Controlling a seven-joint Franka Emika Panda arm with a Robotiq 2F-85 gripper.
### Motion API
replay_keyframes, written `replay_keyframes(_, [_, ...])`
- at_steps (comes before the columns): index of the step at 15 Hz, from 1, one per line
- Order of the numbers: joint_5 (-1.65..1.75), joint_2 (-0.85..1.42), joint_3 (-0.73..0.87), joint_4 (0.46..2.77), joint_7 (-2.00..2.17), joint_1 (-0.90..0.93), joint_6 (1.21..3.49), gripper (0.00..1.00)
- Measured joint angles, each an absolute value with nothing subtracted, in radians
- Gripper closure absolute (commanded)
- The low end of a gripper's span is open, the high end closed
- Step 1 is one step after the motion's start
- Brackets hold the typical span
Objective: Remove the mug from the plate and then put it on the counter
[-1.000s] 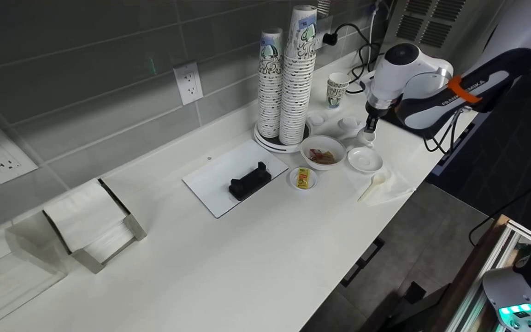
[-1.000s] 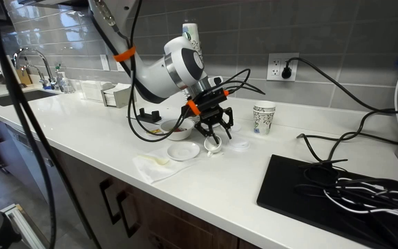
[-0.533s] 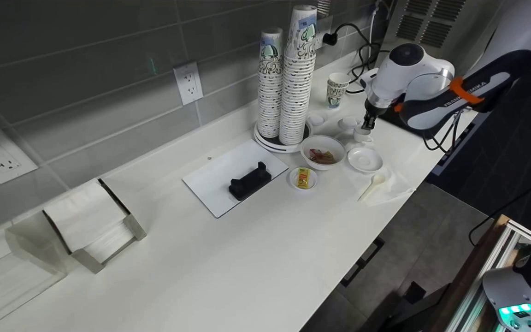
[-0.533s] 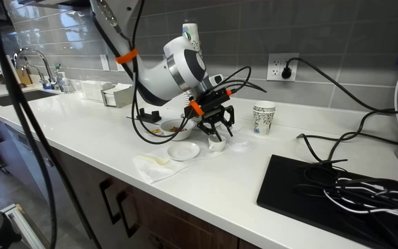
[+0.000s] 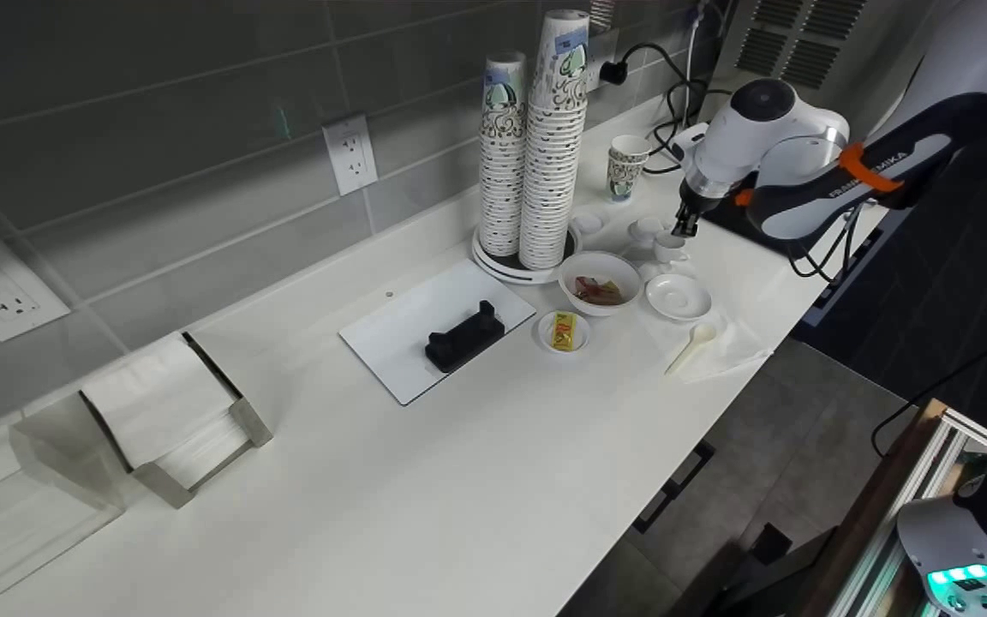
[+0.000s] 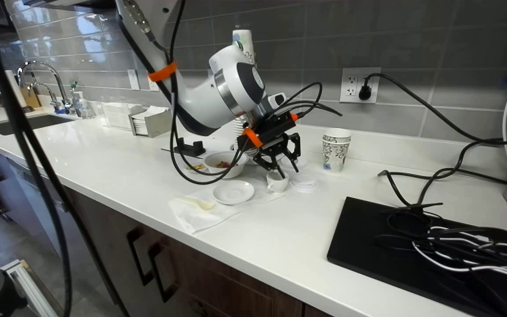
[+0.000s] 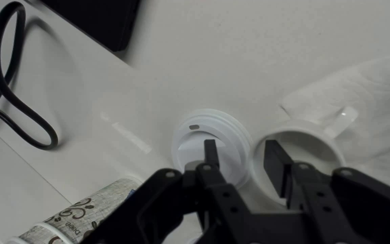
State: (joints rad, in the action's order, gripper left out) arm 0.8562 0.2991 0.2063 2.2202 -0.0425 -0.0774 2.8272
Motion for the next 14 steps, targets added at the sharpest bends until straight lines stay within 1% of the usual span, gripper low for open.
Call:
replay_keyframes(1, [0.854, 0.299, 0.204, 2.221, -0.042, -0.076, 2.827, 0.55])
replay_keyframes(2, [0.849, 0.299, 0.200, 2.222, -0.043, -0.076, 2.826, 0.52])
replay_keyframes(3, [0.846, 0.298, 0.195, 2.223, -0.042, -0.075, 2.825, 0.53])
replay_keyframes(4, [0.840, 0.297, 0.189, 2.224, -0.042, -0.075, 2.824, 0.57])
replay_keyframes(5, [0.831, 0.294, 0.182, 2.227, -0.041, -0.075, 2.823, 0.67])
replay_keyframes(6, [0.823, 0.289, 0.176, 2.231, -0.039, -0.075, 2.823, 0.68])
replay_keyframes(7, [0.819, 0.280, 0.172, 2.237, -0.030, -0.074, 2.823, 0.62])
replay_keyframes(8, [0.819, 0.269, 0.171, 2.245, -0.016, -0.073, 2.823, 0.62])
replay_keyframes(9, [0.818, 0.256, 0.170, 2.256, 0.000, -0.072, 2.823, 0.52])
replay_keyframes(10, [0.813, 0.241, 0.168, 2.268, 0.010, -0.072, 2.824, 0.38])
replay_keyframes(11, [0.805, 0.224, 0.165, 2.284, 0.020, -0.072, 2.825, 0.35])
replay_keyframes(12, [0.803, 0.206, 0.162, 2.302, 0.038, -0.072, 2.829, 0.29])
replay_keyframes(14, [0.806, 0.166, 0.161, 2.343, 0.097, -0.068, 2.831, 0.15])
